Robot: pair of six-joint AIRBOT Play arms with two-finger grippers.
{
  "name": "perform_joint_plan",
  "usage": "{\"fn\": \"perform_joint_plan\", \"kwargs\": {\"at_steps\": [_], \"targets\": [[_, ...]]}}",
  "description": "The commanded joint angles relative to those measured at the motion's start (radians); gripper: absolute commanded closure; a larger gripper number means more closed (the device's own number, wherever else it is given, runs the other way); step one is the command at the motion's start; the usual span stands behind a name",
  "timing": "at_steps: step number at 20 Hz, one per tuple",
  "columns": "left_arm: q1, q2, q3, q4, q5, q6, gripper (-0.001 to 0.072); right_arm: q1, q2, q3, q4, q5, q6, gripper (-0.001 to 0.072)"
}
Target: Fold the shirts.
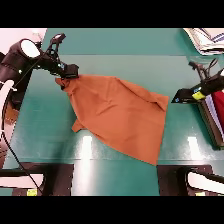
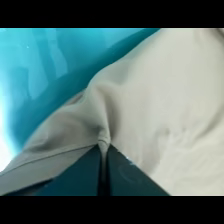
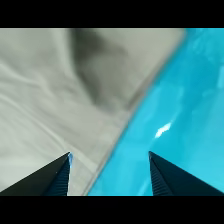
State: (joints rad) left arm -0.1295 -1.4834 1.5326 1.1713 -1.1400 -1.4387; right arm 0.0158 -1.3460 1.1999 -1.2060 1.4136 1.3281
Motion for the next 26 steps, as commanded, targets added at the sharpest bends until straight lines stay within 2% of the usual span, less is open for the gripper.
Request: {"fn": "perform_joint_plan", "kwargs": {"at_steps": [1,6,10,11,12,13,17,20,26], "targets": [[-0.001,0.019,0.010,0.018,-0.023,0.006,0.0681,-0.014,-0.042,-0.116,0.139,-0.129,-0.058,0.0147],[-0.001,0.019,-0.029,0.018,-0.028,0.006,0.0680,0.114,-0.090,-0.124,0.153,-0.274,-0.111,0.0149],[-0.001,0.019,-0.042,0.018,-0.031,0.006,0.0681,0.172,-0.118,-0.125,0.068,-0.333,-0.109,0.0160],[-0.001,0.019,-0.042,0.018,-0.031,0.005,0.0680,0.175,-0.117,-0.124,0.054,-0.343,-0.109,0.0261],[-0.001,0.019,-0.042,0.018,-0.031,0.005,0.0681,0.182,-0.111,-0.124,0.054,-0.356,-0.109,0.0515],[-0.001,0.019,-0.042,0.018,-0.031,0.002,0.0680,0.182,-0.101,-0.124,0.053,-0.370,-0.109,0.0695],[-0.001,0.115,-0.009,0.083,-0.012,-0.005,0.0681,0.158,0.030,-0.072,0.052,-0.411,-0.105,0.0699],[-0.001,0.290,0.104,0.167,0.030,-0.001,0.0681,0.090,0.198,0.106,0.054,-0.416,-0.105,0.0699],[-0.001,0.604,0.317,0.161,0.104,-0.001,0.0681,-0.019,0.439,0.473,0.053,-0.421,-0.095,0.0700]]}}
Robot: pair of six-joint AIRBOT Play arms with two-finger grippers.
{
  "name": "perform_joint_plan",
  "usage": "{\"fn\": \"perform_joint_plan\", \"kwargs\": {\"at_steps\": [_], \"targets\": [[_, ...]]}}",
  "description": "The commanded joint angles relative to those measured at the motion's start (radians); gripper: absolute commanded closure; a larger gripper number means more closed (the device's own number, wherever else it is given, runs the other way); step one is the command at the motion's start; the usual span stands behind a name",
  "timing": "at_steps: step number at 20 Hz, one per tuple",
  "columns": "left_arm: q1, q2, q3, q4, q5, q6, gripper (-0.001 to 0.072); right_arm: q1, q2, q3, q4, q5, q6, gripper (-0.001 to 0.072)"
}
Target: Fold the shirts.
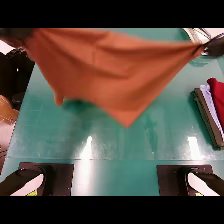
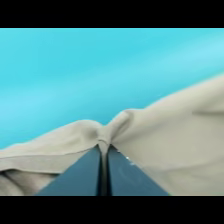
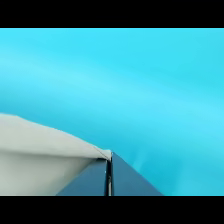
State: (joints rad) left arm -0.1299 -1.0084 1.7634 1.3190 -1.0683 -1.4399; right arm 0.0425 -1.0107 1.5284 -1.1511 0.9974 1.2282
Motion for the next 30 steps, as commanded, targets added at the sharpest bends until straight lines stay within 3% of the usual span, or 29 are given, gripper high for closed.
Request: {"fn": "perform_joint_plan", "kwargs": {"at_steps": [1,6,9,13,16,19,22,25,30], "targets": [[0.000,0.166,0.105,0.014,0.032,0.000,0.0681,-0.062,0.130,0.177,-0.002,0.005,0.005,0.0700],[0.000,0.288,0.167,-0.002,0.032,-0.032,0.0681,-0.182,0.198,0.315,-0.001,0.092,0.016,0.0700],[0.000,0.298,0.203,-0.100,-0.004,-0.056,0.0681,-0.256,0.140,0.420,0.006,0.224,0.041,0.0700],[0.000,0.227,0.088,-0.121,-0.240,-0.082,0.0681,-0.198,-0.058,0.504,0.007,0.408,0.093,0.0700],[0.000,0.129,-0.151,-0.122,-0.363,-0.078,0.0681,-0.072,-0.206,0.386,-0.007,0.449,0.095,0.0700],[0.000,0.019,-0.468,-0.121,-0.249,-0.041,0.0681,0.024,-0.385,0.253,-0.124,0.444,0.108,0.0700],[0.000,-0.116,-0.688,-0.095,0.055,-0.003,0.0681,0.046,-0.554,0.205,-0.188,0.386,0.120,0.0700],[0.000,-0.289,-0.689,-0.085,0.254,0.002,0.0680,0.046,-0.695,0.262,-0.186,0.335,0.138,0.0700],[0.000,-0.470,-0.498,-0.085,0.336,-0.002,0.0680,0.046,-0.830,0.456,-0.185,0.300,0.153,0.0698]]}}
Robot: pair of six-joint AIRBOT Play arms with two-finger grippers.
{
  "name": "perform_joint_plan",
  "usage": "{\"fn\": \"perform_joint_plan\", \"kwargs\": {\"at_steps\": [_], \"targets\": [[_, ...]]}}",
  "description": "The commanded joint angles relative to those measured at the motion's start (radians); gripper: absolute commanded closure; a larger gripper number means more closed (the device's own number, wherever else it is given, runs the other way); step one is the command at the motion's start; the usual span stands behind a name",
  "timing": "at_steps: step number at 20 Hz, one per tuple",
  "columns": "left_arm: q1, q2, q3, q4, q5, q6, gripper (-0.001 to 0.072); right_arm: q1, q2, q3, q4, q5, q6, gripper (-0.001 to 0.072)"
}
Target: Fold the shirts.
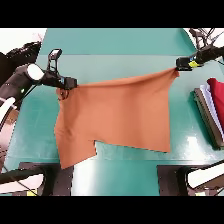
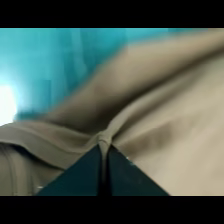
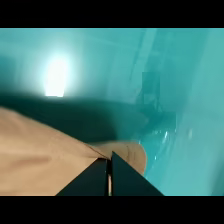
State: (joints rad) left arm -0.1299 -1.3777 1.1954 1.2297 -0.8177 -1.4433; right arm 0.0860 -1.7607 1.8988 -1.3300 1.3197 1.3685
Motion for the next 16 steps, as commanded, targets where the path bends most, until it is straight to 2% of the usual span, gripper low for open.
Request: {"fn": "perform_joint_plan", "kwargs": {"at_steps": [1,2,3,4,5,6,9,13,14,16], "targets": [[0.000,-0.120,0.101,0.005,0.091,0.000,0.0680,0.003,-0.097,0.117,-0.005,-0.023,0.013,0.0698],[0.000,-0.131,0.124,0.005,0.093,-0.001,0.0653,0.003,-0.109,0.142,-0.005,-0.026,0.013,0.0698],[0.000,-0.133,0.143,0.005,0.098,-0.013,0.0374,0.003,-0.112,0.150,0.003,-0.033,0.013,0.0694],[0.000,-0.132,0.158,0.005,0.087,-0.038,0.0175,0.002,-0.112,0.150,0.017,-0.033,0.014,0.0599],[0.000,-0.132,0.179,0.013,0.058,-0.049,0.0158,-0.002,-0.112,0.150,0.043,-0.021,0.018,0.0378],[0.000,-0.131,0.205,0.037,0.018,-0.049,0.0157,-0.010,-0.109,0.150,0.068,0.002,0.023,0.0337],[0.058,-0.098,0.311,0.111,-0.219,-0.049,0.0158,-0.037,-0.033,0.060,0.137,0.046,0.016,0.0338],[0.288,0.002,0.262,0.109,-0.482,-0.048,0.0158,-0.085,0.153,-0.174,0.245,0.071,-0.065,0.0344],[0.349,0.032,0.206,0.107,-0.533,-0.040,0.0158,-0.095,0.204,-0.241,0.277,0.074,-0.089,0.0344],[0.446,0.100,0.049,0.053,-0.526,-0.039,0.0158,-0.093,0.294,-0.359,0.296,0.074,-0.114,0.0344]]}}
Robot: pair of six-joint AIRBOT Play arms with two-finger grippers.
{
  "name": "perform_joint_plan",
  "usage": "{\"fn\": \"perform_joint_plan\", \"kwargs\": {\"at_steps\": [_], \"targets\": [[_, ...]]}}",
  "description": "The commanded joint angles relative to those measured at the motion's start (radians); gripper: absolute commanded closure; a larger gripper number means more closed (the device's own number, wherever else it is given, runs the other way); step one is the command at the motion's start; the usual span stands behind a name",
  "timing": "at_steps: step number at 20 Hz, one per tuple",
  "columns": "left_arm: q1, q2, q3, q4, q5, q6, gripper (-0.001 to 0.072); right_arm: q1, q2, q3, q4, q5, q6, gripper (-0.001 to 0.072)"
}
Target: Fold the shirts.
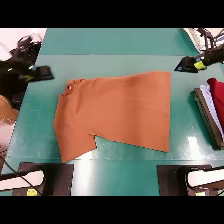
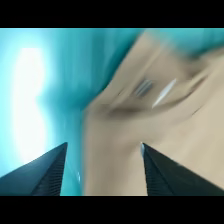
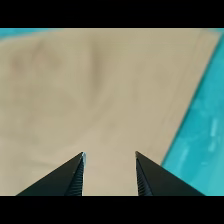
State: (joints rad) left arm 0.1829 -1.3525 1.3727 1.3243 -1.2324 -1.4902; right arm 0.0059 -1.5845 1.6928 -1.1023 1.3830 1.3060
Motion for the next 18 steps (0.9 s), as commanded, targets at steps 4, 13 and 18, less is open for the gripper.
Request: {"fn": "perform_joint_plan", "kwargs": {"at_steps": [4,13,18], "targets": [[0.215,0.150,-0.474,-0.216,-0.099,0.154,0.0158,0.013,0.263,-0.332,0.061,-0.040,-0.070,0.0344],[0.214,0.149,-0.709,-0.319,0.084,0.216,0.0158,0.019,0.460,-0.528,0.061,-0.074,-0.068,0.0344],[0.214,0.150,-0.708,-0.394,0.119,0.217,0.0656,-0.061,0.505,-0.606,0.055,-0.019,-0.049,0.0344]]}}
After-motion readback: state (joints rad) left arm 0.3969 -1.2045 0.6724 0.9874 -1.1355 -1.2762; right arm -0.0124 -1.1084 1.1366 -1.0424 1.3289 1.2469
